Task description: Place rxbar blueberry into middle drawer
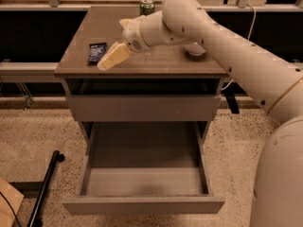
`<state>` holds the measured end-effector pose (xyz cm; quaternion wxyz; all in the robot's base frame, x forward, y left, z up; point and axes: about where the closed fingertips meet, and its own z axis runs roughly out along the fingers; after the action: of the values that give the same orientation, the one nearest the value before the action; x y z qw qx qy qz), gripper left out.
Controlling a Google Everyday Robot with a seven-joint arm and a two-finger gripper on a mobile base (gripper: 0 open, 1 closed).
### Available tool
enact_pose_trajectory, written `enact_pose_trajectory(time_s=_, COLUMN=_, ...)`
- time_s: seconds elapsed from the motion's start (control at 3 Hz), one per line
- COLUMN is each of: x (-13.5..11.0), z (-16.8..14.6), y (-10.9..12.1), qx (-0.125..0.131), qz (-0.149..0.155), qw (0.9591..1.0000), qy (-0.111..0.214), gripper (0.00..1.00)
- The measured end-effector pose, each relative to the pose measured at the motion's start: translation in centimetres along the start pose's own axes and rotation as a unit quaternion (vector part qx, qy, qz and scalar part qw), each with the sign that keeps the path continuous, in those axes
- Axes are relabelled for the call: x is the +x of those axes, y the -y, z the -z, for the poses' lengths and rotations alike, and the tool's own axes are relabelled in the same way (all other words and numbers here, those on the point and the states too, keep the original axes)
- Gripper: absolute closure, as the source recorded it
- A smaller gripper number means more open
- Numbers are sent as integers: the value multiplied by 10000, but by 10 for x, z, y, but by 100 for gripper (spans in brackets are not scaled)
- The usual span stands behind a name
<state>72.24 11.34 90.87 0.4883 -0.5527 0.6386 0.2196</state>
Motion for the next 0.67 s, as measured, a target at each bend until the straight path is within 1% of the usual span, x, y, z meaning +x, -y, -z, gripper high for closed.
enact_pose_trajectory(time_s=0.33, x=-1, z=-49, y=11, qx=100, qz=-171, qw=9995, qy=250, gripper=0)
enact_pose_trajectory(time_s=0.67, x=-1, z=-80, y=19, qx=131, qz=-271, qw=9989, qy=367, gripper=0)
